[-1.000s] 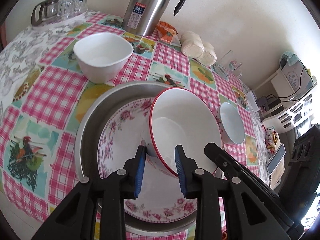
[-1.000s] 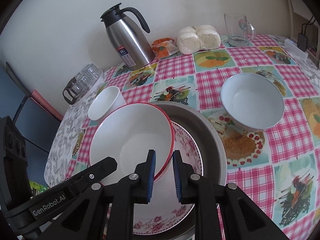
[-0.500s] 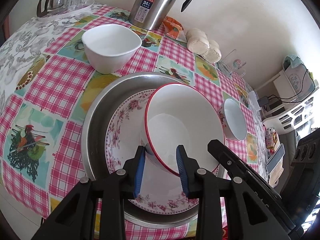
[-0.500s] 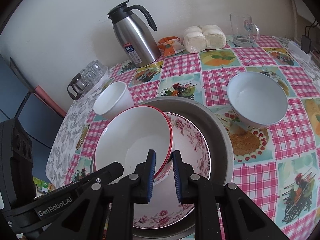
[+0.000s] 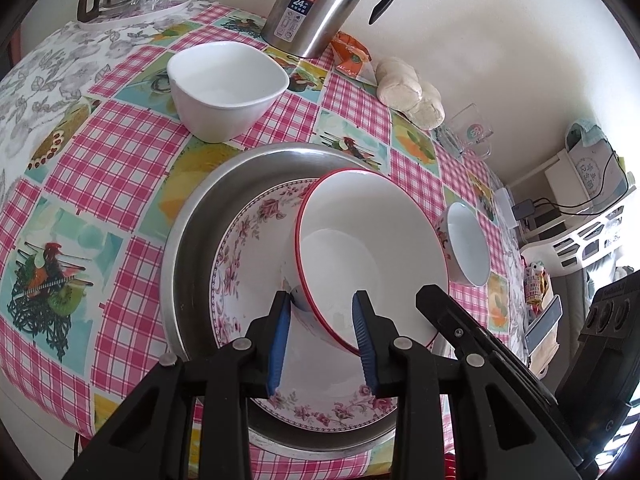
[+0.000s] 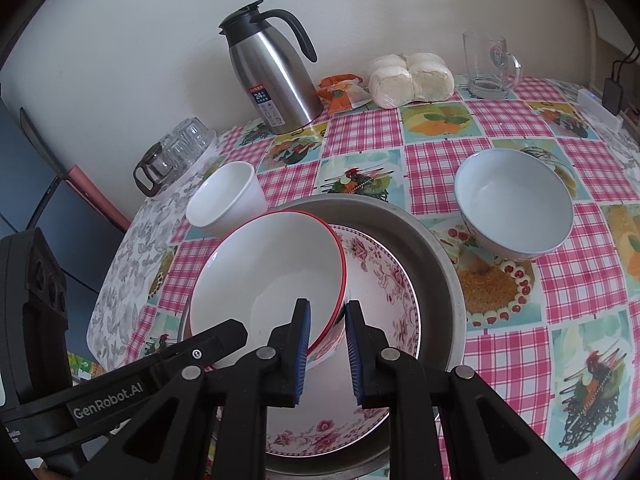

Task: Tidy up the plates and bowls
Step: 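Lower the red-rimmed bowl onto the floral plate in the tray, then open both grippers and release the red-rimmed bowl, then move both grippers to the white square bowl, then close both grippers on the square bowl's rim and lift it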

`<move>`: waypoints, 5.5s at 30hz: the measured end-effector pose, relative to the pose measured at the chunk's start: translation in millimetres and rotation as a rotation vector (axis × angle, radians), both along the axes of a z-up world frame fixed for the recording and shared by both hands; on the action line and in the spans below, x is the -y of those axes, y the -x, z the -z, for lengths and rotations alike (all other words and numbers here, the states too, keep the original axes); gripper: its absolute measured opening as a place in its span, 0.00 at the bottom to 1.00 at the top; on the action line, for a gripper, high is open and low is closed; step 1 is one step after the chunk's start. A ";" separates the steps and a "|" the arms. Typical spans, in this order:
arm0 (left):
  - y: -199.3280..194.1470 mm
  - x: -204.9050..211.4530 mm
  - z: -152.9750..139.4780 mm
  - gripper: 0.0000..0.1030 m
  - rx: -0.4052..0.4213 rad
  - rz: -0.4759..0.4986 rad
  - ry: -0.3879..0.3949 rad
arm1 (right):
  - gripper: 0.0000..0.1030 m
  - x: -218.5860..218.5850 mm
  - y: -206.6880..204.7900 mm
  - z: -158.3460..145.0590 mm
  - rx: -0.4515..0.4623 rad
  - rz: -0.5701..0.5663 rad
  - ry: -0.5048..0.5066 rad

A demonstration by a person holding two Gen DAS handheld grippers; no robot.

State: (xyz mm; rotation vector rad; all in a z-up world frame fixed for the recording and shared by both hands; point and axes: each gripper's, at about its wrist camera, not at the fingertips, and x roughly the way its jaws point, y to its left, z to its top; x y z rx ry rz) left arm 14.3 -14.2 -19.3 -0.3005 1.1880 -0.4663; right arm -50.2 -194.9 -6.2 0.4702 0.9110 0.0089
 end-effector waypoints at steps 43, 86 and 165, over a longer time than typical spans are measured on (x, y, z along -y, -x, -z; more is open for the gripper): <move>-8.3 -35.4 -21.0 0.86 0.152 -0.252 -0.194 | 0.85 13.2 1.8 -5.0 0.041 0.059 0.090; -82.9 -81.6 -27.6 0.98 0.270 -0.469 -0.226 | 1.00 3.7 -10.9 -42.5 0.146 0.090 0.176; -191.2 -91.9 46.8 0.31 0.081 -0.313 0.022 | 0.18 -92.2 -227.5 43.0 -0.276 0.071 -0.006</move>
